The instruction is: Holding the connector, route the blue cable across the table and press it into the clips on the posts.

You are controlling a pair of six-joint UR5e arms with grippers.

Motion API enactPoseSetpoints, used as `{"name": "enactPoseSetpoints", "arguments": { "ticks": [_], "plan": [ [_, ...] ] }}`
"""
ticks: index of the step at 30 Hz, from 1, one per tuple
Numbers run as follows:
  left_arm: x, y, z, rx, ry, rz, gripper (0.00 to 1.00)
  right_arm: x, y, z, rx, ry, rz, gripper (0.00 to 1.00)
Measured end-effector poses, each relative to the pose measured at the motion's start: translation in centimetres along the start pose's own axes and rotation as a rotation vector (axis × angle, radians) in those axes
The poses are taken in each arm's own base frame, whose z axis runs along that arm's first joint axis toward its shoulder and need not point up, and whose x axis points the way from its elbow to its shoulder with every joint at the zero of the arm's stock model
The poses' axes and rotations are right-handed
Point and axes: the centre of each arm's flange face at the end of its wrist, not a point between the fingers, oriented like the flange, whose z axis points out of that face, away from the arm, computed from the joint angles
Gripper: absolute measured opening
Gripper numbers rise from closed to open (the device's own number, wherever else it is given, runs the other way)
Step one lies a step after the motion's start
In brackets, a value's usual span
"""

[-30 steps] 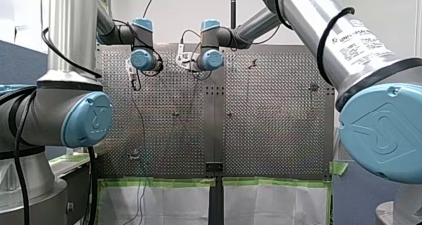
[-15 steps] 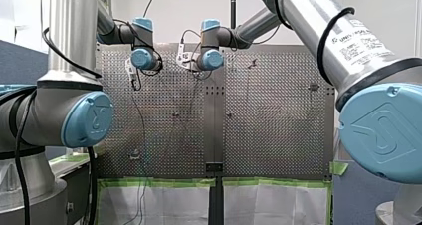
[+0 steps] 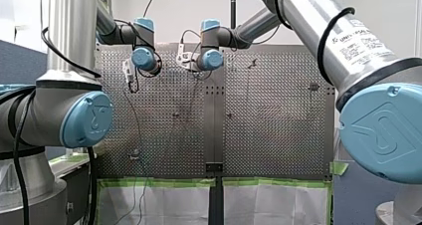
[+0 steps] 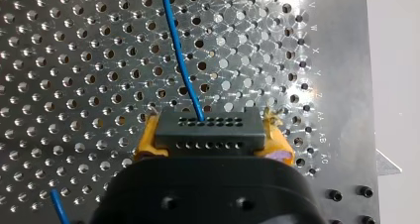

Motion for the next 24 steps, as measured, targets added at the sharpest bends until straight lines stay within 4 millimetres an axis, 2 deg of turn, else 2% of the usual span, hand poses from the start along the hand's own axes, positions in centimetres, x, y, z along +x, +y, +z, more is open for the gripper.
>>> {"name": "enactPoseSetpoints", "arguments": {
  "ticks": [8,18,24],
  "plan": [
    [2.8,0.2,-1.9,-0.010,0.041,0.021,0.00,-1.4,-0.1,-0.5,-0.001,-0.031,-0.001,0.00],
    [6.6,0.0,-4.3,0.009,0.067,0.019,0.00,-5.8,0.8,-2.2,-0.021,-0.120,-0.005,0.00],
    [10.0,0.5,-5.7,-0.001,0.128,0.029,0.00,-8.5,1.2,-3.5,-0.025,-0.178,-0.008,0.00]
  ]
}}
